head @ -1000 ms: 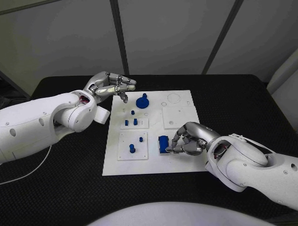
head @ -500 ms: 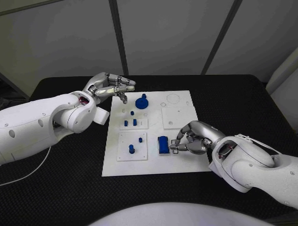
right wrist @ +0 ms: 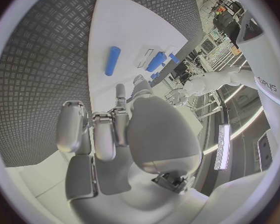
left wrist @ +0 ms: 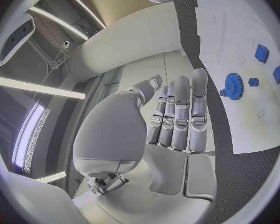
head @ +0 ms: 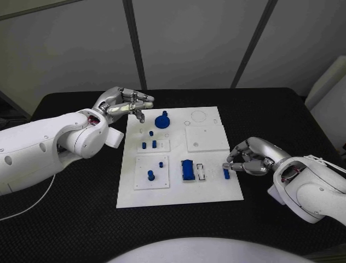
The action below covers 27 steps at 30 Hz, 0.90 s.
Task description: Assemble the parts on the task board
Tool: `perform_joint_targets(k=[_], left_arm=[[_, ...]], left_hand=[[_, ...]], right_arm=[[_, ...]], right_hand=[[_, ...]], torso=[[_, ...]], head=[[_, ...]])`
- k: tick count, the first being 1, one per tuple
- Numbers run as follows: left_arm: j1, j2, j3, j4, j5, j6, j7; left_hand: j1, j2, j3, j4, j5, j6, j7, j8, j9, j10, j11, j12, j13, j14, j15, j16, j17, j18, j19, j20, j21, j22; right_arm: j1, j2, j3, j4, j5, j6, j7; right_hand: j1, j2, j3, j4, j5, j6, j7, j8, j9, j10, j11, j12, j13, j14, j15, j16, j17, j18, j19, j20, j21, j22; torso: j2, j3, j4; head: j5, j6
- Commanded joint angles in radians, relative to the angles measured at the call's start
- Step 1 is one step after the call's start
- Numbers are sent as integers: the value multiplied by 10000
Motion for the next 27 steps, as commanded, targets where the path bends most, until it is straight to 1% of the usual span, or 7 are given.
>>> perform_joint_targets(k=[1, 3, 4, 7, 10, 15, 27], left_arm=[[-4, 8, 5, 29, 28, 43, 165], [-23, 11, 5, 35, 35, 51, 166], [-33, 11, 5, 39, 38, 54, 166], [-53, 12, 5, 45, 42, 61, 165], [-65, 16, 5, 46, 44, 68, 167], [-80, 20, 5, 42, 45, 81, 163], [-100, 2, 5, 51, 46, 97, 154]], left_hand=[[2, 115, 4, -29, 64, -45, 12, -30, -6, -65, -16, 36, -8, 6, 68, -39, -9, 63, 33, 38, -69, -15], [2, 115, 4, -29, 64, -45, 12, -30, -6, -65, -16, 36, -8, 6, 68, -39, -9, 63, 33, 38, -69, -15], [2, 115, 4, -29, 64, -45, 12, -30, -6, -65, -16, 36, -8, 6, 68, -39, -9, 63, 33, 38, -69, -15], [2, 115, 4, -29, 64, -45, 12, -30, -6, -65, -16, 36, -8, 6, 68, -39, -9, 63, 33, 38, -69, -15], [2, 115, 4, -29, 64, -45, 12, -30, -6, -65, -16, 36, -8, 6, 68, -39, -9, 63, 33, 38, -69, -15], [2, 115, 4, -29, 64, -45, 12, -30, -6, -65, -16, 36, -8, 6, 68, -39, -9, 63, 33, 38, -69, -15], [2, 115, 4, -29, 64, -45, 12, -30, -6, -65, -16, 36, -8, 6, 68, -39, -9, 63, 33, 38, -69, -15]], right_arm=[[13, -57, 7, -11, -519, 139, -217], [10, -59, 7, -41, -739, 170, -409], [9, -52, 7, -60, -833, 200, -513], [6, -20, 5, -122, -1015, 340, -770], [3, 59, 3, -207, -1142, 484, -974], [-4, 272, 0, -377, -1258, 642, -1201], [-35, 739, -9, -697, -1501, 1113, -1465]], right_hand=[[82, 36, -67, -14, 49, 113, -1, -120, -58, 70, 56, -57, 367, 912, 54, -17, 1930, -36, -21, 64, -16, 31], [47, 18, -137, 40, 92, 188, 1, -213, -122, 80, 59, -58, 371, 914, 57, -13, 1939, -40, -9, 68, -6, 49], [16, 4, -186, 80, 119, 254, -6, -256, -155, 87, 56, -56, 374, 917, 56, -8, 1951, -43, -1, 70, 0, 60], [-123, -66, -339, 210, 130, 433, -32, -316, -207, 96, 40, -70, 371, 916, 49, -8, 1951, -44, 6, 68, 4, 70], [-204, -105, -449, 312, 128, 582, -68, -348, -234, 101, 14, -82, 368, 917, 28, -7, 1956, -42, 8, 56, 1, 72], [-283, -143, -539, 397, 124, 649, -78, -383, -251, 108, 3, -84, 372, 918, 17, -7, 1958, -46, 19, 44, 9, 87], [-320, -171, -610, 446, 149, 745, -106, -393, -253, 110, -14, -93, 371, 919, 5, -4, 1966, -47, 21, 34, 8, 91]], torso=[[10, 17, -21], [9, 35, -39], [12, 23, -12], [9, 0, 6], [5, -4, 17], [21, 10, 22], [20, -3, 19]], head=[[-94, 10], [-115, 16], [-158, 10], [-200, 19], [-221, 7], [-210, -8], [-181, -102]])
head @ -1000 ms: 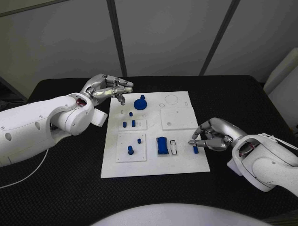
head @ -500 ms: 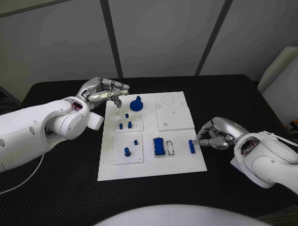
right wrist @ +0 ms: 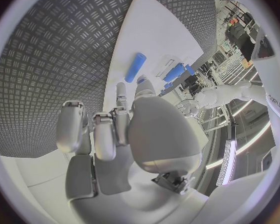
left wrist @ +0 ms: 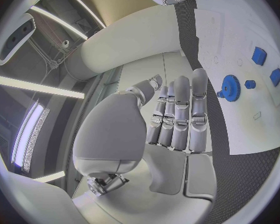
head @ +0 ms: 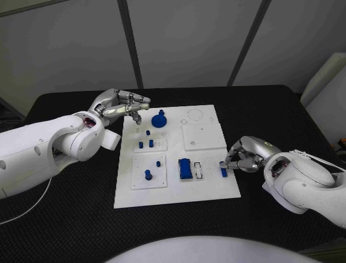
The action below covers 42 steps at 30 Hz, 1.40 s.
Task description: Assemble the parts on the task board
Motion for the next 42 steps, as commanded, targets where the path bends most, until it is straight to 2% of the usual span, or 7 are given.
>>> perform_joint_targets(k=[1, 20, 28, 31, 35, 40, 42], left_arm=[[7, -6, 6, 32, 36, 92, 140], [2, -38, 6, 36, 36, 115, 127], [2, -55, 6, 41, 36, 136, 110], [2, -62, 7, 44, 36, 144, 104], [2, -70, 7, 54, 36, 152, 100], [2, -85, 7, 70, 36, 159, 96], [2, -90, 7, 73, 36, 160, 95]], left_hand=[[2, 115, 4, -29, 64, -45, 12, -29, -6, -66, -16, 36, -10, 6, 68, -39, -11, 63, 33, 38, -69, -15], [-12, 130, 2, -19, 63, -35, 6, -21, -2, -62, -20, 51, -9, 5, 70, -40, -17, 61, 33, 40, -79, -16], [-12, 130, 2, -19, 63, -35, 6, -21, -2, -62, -20, 51, -9, 5, 70, -40, -17, 61, 33, 40, -79, -16], [-12, 130, 2, -19, 63, -35, 6, -21, -2, -62, -20, 51, -9, 5, 70, -40, -17, 61, 33, 40, -79, -16], [-12, 130, 2, -19, 63, -35, 6, -21, -2, -62, -20, 51, -9, 5, 70, -40, -17, 61, 33, 40, -79, -16], [-12, 130, 2, -19, 63, -35, 6, -21, -2, -62, -20, 51, -9, 5, 70, -40, -17, 61, 33, 40, -79, -16], [-12, 130, 2, -19, 63, -35, 6, -21, -2, -62, -20, 51, -9, 5, 70, -40, -17, 61, 33, 40, -79, -16]], right_arm=[[-6, 69, -2, -30, -292, 456, -238], [-69, 389, -28, -99, -1286, 1585, -570], [-276, 514, -31, 4, -2151, 2105, -793], [-322, 581, -32, 37, -2437, 2233, -888], [-350, 660, -31, 73, -2656, 2279, -989], [-364, 718, -30, 123, -2755, 2124, -1117], [-367, 716, -30, 155, -2712, 2002, -1178]], right_hand=[[-78, -25, -75, 14, 41, 87, -8, -41, -2, 112, -20, 10, 399, 918, 3, -9, 1964, -47, 21, 32, 8, 17], [185, -99, -125, -88, 46, 307, -105, -3, 38, 110, -105, -14, 400, 924, -67, 1, 1990, -54, 40, -25, 20, 51], [443, -230, -156, -234, 46, 297, -98, -46, 40, 79, -108, -79, 367, 914, -79, -20, 1952, -49, 15, -47, -10, 22], [559, -279, -161, -303, 125, 277, -85, -72, 37, 58, -99, -119, 345, 908, -76, -34, 1924, -46, 0, -49, -28, 4], [702, -299, -157, -371, 481, 246, -63, -118, 31, 27, -83, -173, 318, 903, -66, -47, 1904, -42, -17, -45, -52, -18], [1019, -201, -53, -455, 1703, 273, -84, -169, 20, 12, -108, -194, 324, 906, -84, -42, 1921, -42, -8, -59, -57, -9], [1190, -96, 58, -497, 1896, 308, -122, -172, 21, 17, -138, -188, 333, 910, -103, -36, 1936, -45, 5, -68, -48, 8]], torso=[[-3, -9, 4], [-11, -9, -7], [-15, -14, -2], [-13, -5, -12], [-14, -10, -5], [-11, -8, 3], [-13, -3, -2]], head=[[7, -36], [50, -109], [65, -116], [83, -115], [73, -115], [89, -115], [104, -112]])
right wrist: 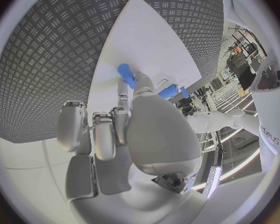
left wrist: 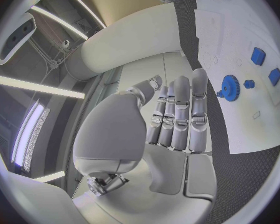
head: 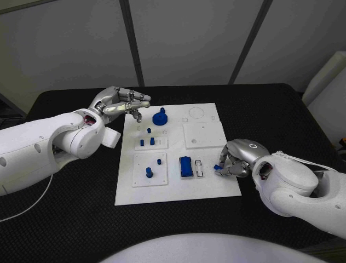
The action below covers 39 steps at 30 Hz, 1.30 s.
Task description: Assemble the parts on the task board
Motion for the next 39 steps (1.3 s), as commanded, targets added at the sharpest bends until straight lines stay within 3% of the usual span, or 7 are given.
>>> perform_joint_targets(k=[1, 7, 8, 14, 18, 24, 39], left_arm=[[11, -11, 6, 29, 32, 116, 97], [11, -12, 6, 33, 32, 116, 92], [11, -9, 6, 31, 32, 110, 87], [11, 10, 6, 28, 32, 105, 74], [12, 27, 7, 26, 32, 106, 67], [13, 27, 7, 32, 32, 103, 62], [13, 65, 7, 0, 32, 131, 61]], left_hand=[[29, 89, 2, -20, 63, -35, 6, -21, -2, -62, -20, 51, -11, 5, 70, -40, -10, 61, 33, 40, -38, -17], [34, 94, 6, -24, 65, -35, 5, -20, -2, -65, -22, 56, -11, 5, 69, -40, -13, 62, 34, 40, -42, -17], [34, 94, 6, -24, 65, -35, 5, -20, -2, -65, -22, 56, -11, 5, 69, -40, -13, 62, 34, 40, -42, -17], [34, 94, 6, -24, 65, -35, 5, -20, -2, -65, -22, 56, -11, 5, 69, -40, -13, 62, 34, 40, -42, -17], [34, 94, 6, -24, 65, -35, 5, -20, -2, -65, -22, 56, -11, 5, 69, -40, -13, 62, 34, 40, -42, -17], [34, 94, 6, -24, 65, -35, 5, -20, -2, -65, -22, 56, -11, 5, 69, -40, -13, 62, 34, 40, -42, -17], [34, 94, 6, -24, 65, -35, 5, -20, -2, -65, -22, 56, -11, 5, 69, -40, -13, 62, 34, 40, -42, -17]], right_arm=[[-110, -12, -100, -49, -86, 411, -442], [-110, -107, -97, 98, 842, -215, -634], [-108, -146, -96, 151, 1325, -489, -637], [-100, -220, -91, 362, 2746, -1219, -547], [-92, -178, -88, 471, 3365, -1807, -393], [-85, -37, -83, 562, 3833, -2612, -124], [-80, 424, -79, 466, 4199, -3283, 178]], right_hand=[[509, 322, 188, -55, 56, 20, -51, 39, 49, -16, -114, -14, 396, 909, -118, -35, 1945, -46, 13, -81, -42, 28], [981, 691, 926, -64, -167, 48, -123, 25, 65, 4, -191, -16, 412, 926, -186, 0, 2020, -68, 85, -153, 21, 124], [1105, 733, 1314, -36, -522, 13, -100, 29, 91, 9, -175, -36, 406, 930, -189, 11, 2043, -77, 115, -181, 49, 167], [991, 397, 2191, 140, -650, -45, -85, 77, 185, 45, -176, -29, 430, 943, -176, 39, 2103, -93, 158, -161, 91, 239], [603, 235, 2470, 420, -1237, -20, -126, 107, 226, 97, -179, 41, 484, 949, -177, 53, 2131, -98, 173, -153, 103, 263], [366, 41, 2720, 512, -1303, 3, -132, 126, 254, 119, -184, 73, 514, 955, -184, 65, 2157, -102, 190, -160, 116, 286], [-67, -212, 3119, 529, -1159, 53, -148, 155, 298, 146, -195, 107, 553, 969, -191, 95, 2219, -109, 219, -165, 139, 328]], torso=[[0, 5, 4], [-2, -4, 7], [-1, -3, 6], [2, -9, 0], [9, -10, 5], [7, -4, 10], [2, 2, 3]], head=[[29, -4], [43, -9], [64, -5], [68, 0], [48, -1], [58, -12], [59, -15]])
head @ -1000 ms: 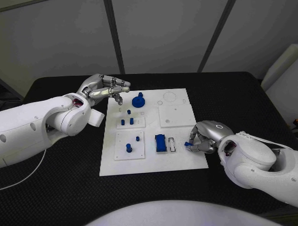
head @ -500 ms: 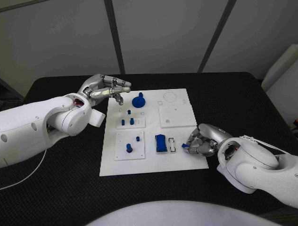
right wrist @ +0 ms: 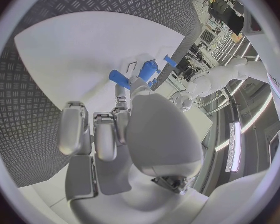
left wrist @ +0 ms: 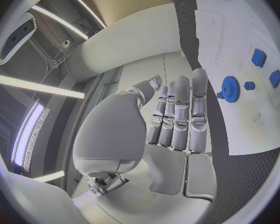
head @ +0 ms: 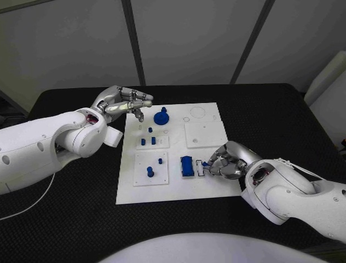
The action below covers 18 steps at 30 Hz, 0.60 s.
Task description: Assemble the parts on the task board
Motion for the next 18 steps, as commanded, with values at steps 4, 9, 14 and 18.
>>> perform_joint_targets(k=[4, 9, 14, 18], left_arm=[[13, 33, 6, -5, 29, 126, 67], [13, 48, 6, -1, 29, 145, 56], [13, 45, 6, 3, 29, 156, 48], [13, 42, 6, 10, 29, 168, 41]], left_hand=[[50, 110, 17, -33, 68, -33, 3, -17, -1, -67, -25, 65, -12, 5, 65, -40, -19, 64, 37, 38, -47, -16], [50, 110, 17, -33, 68, -33, 3, -17, -1, -67, -25, 65, -12, 5, 65, -40, -19, 64, 37, 38, -47, -16], [50, 110, 17, -33, 68, -33, 3, -17, -1, -67, -25, 65, -12, 5, 65, -40, -19, 64, 37, 38, -47, -16], [50, 110, 17, -33, 68, -33, 3, -17, -1, -67, -25, 65, -12, 5, 65, -40, -19, 64, 37, 38, -47, -16]], right_arm=[[12, 200, 3, -103, 265, -311, 227], [15, 405, 5, -309, 344, 272, 76], [19, 551, 6, -470, 358, 623, -30], [22, 646, 6, -569, 353, 785, -85]], right_hand=[[-322, -87, 188, 17, 128, 151, -103, 81, 124, 171, -38, 61, 743, 985, -65, 57, 2215, -109, 59, -4, 68, 274], [-978, -186, 346, 26, 71, 200, -109, 108, 163, 177, -39, 45, 744, 984, -63, 54, 2210, -105, 47, -1, 52, 262], [-1423, -319, 254, -13, 1010, 286, -142, 187, 236, 193, -59, 47, 756, 988, -79, 63, 2229, -106, 53, -14, 53, 275], [-1570, -326, 186, -7, 1075, 401, -192, 290, 312, 206, -97, 60, 769, 990, -102, 68, 2241, -106, 56, -29, 54, 281]], torso=[[-3, 1, -6], [3, -10, 18], [6, -7, 1], [5, -5, -7]], head=[[-5, 22], [-8, 17], [30, 8], [41, 2]])
